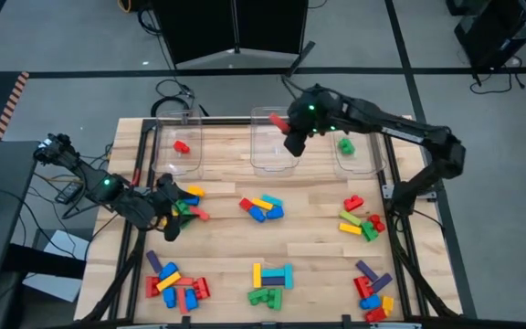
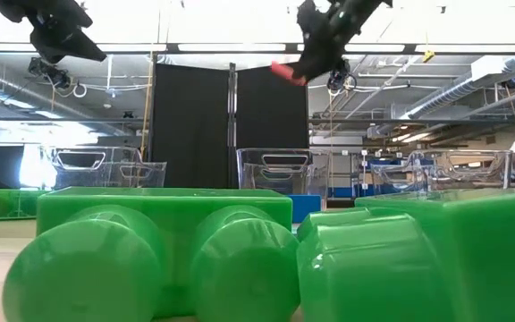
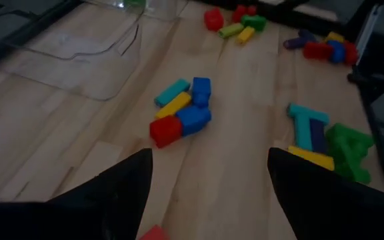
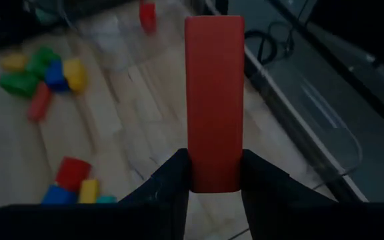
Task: Sort blocks by size
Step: Put the red block into the middle transparent bin
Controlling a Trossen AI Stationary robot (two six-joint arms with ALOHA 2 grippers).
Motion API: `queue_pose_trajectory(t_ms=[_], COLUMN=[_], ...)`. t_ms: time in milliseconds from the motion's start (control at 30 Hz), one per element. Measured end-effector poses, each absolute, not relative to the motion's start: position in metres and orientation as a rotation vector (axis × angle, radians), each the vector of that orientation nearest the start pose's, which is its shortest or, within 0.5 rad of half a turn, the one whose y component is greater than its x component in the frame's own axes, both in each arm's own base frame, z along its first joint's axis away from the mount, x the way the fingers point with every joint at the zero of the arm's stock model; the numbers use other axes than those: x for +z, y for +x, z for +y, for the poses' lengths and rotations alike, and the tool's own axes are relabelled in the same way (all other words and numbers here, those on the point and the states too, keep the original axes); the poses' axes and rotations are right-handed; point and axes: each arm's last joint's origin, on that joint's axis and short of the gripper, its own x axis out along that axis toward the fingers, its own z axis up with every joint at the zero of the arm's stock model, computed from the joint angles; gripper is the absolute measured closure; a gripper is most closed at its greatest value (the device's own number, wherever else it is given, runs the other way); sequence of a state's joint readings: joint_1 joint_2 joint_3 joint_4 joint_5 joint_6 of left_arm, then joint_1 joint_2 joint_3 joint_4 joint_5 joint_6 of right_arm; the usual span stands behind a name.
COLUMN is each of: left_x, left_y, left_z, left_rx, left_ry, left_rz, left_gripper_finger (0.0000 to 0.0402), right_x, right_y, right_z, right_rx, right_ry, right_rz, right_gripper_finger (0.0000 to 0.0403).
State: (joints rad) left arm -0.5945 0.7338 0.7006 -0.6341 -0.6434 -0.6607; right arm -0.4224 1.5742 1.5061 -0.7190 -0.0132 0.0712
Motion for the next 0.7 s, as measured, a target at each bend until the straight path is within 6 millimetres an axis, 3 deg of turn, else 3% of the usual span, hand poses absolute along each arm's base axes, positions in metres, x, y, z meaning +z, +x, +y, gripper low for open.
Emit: queue_pose_trajectory(t_ms=[400, 700], left_x=[0.293, 0.301], left_y=[0.139, 0.142], left_z=[-0.073, -0.075], left_rx=[0.163, 0.137], left_ry=[-0.396, -0.449], left_rz=[0.326, 0.253], left_gripper_finger=[0.0096, 0.0096], right_x=[0.263, 0.200], right_y=[0.362, 0.375], right_z=[-0.189, -0.214], right_rx=[-0.370, -0.349], right_ry=[0.256, 0.362], right_rz=[1.019, 1.200], right_gripper_finger=[0.0287, 0.0287])
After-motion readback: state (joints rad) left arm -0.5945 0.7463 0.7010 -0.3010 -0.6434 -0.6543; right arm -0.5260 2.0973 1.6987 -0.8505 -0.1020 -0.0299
